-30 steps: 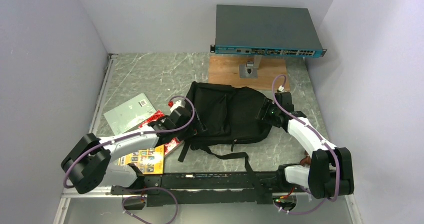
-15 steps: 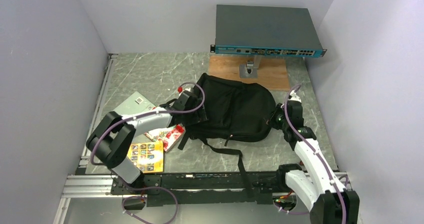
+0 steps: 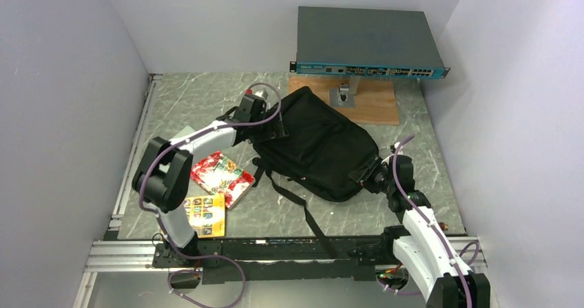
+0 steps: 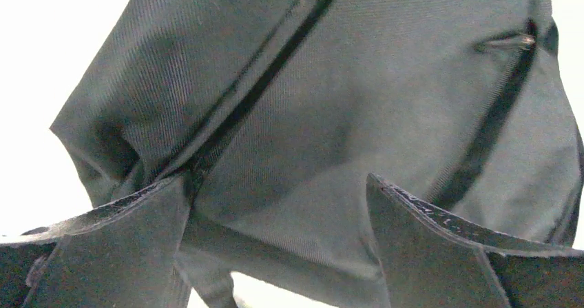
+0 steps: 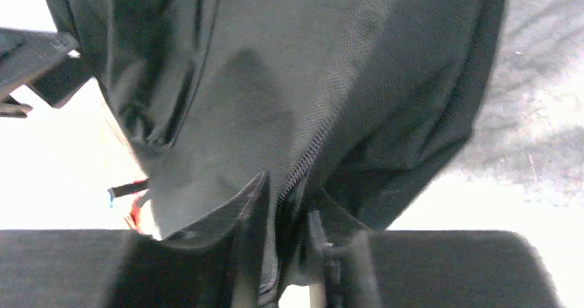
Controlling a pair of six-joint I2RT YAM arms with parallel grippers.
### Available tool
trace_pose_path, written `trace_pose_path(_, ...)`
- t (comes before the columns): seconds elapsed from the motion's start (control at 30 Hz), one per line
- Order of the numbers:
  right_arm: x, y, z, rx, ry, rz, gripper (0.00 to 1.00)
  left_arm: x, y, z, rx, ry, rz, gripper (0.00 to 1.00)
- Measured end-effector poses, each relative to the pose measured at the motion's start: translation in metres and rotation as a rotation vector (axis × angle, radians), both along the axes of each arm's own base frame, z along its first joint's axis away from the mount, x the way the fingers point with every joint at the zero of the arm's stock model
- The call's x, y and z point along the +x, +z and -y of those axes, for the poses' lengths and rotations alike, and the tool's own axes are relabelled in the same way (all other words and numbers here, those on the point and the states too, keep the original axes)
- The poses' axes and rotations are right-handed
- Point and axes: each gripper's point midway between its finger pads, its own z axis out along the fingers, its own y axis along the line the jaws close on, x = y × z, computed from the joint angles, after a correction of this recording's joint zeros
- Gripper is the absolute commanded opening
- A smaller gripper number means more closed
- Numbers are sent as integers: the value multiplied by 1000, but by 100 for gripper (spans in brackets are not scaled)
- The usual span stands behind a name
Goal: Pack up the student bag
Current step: Adjust the student bag at the center of the board, then unzip the student bag at the center of the board.
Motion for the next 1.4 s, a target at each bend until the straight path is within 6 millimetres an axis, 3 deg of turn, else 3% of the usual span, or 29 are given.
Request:
trace_pose_path(0.07, -2, 0, -4, 1, 34, -1, 51, -7, 9, -1, -31, -13, 35, 100)
trace_pose_path(0.17, -6, -2, -10, -32, 110, -28, 61, -37, 24, -16, -49, -16, 57, 100)
trace_pose_path(0.33, -4, 20, -17, -182, 218, 22, 65, -80, 54, -39, -88, -12, 117, 98)
trace_pose_path(0.5, -3, 56, -60, -345, 370, 101, 65, -103, 71, -48, -153, 5, 149, 93)
trace_pose_path(0.6, -4, 60, -91, -388, 427, 113, 69, -113, 62, -47, -205, 15, 122, 89)
trace_pose_path(0.7, -10, 45, -104, -435, 444, 78, 74, -127, 37, -42, -261, 17, 51, 84)
trace_pose_path(0.8, -7, 31, -94, -496, 397, 32, 76, -143, 6, -33, -311, -1, -53, 77)
trace_pose_path(0.9, -4, 32, -81, -544, 350, 34, 75, -153, -13, -25, -334, -23, -130, 67)
trace_pose_path(1.0, -4, 45, -77, -538, 338, 77, 74, -154, -18, -21, -336, -33, -144, 59)
trace_pose_path(1.1, -10, 57, -90, -509, 372, 130, 72, -152, -17, -21, -334, -43, -126, 62)
trace_pose_path(1.27, -35, 59, -134, -481, 513, 180, 67, -146, -13, -26, -291, -66, -58, 83)
trace_pose_path(1.4, -42, 59, -169, -449, 590, 210, 57, -137, 0, -34, -236, -81, 35, 78)
